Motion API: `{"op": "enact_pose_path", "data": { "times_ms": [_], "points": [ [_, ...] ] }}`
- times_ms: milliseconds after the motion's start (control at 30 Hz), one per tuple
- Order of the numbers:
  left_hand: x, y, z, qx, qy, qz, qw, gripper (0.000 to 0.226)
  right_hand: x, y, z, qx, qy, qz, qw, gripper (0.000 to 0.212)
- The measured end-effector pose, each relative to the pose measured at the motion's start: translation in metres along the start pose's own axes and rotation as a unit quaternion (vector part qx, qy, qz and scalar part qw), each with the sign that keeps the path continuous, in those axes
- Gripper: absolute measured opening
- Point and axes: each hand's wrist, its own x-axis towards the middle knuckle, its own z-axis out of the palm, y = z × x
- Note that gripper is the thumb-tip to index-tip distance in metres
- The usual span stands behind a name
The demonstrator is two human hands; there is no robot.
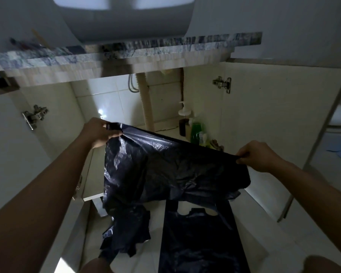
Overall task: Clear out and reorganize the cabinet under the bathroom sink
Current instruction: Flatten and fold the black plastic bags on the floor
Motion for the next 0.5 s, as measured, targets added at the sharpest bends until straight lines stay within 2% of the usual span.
{"op": "enact_pose_path", "data": {
  "times_ms": [100,267,300,367,433,500],
  "points": [
    [-0.006,0.006,-0.002,-0.107,0.032,0.002,0.994,0.045,-0.002,0.01,0.006,-0.02,-0.017,0.017,1.0,0.015],
    [-0.012,0.036,0.002,-0.157,0.041,0.042,0.986,0.04,-0.003,0.019,0.024,-0.087,-0.083,0.074,0.99,0.022],
    [-0.013,0.042,0.004,-0.16,0.04,0.05,0.985,0.039,-0.002,0.019,0.03,-0.104,-0.1,0.074,0.987,0.031],
    [-0.014,0.056,0.008,-0.156,0.033,0.069,0.985,0.039,-0.003,0.01,0.039,-0.091,-0.11,0.052,0.988,0.064],
    [-0.018,0.074,0.015,-0.146,0.007,0.096,0.985,0.036,-0.001,-0.019,0.042,0.014,-0.087,0.001,0.996,0.093],
    [-0.023,0.094,0.026,-0.147,-0.028,0.134,0.98,0.026,0.001,-0.065,0.04,0.122,-0.044,-0.065,0.989,0.099]
  ]
}}
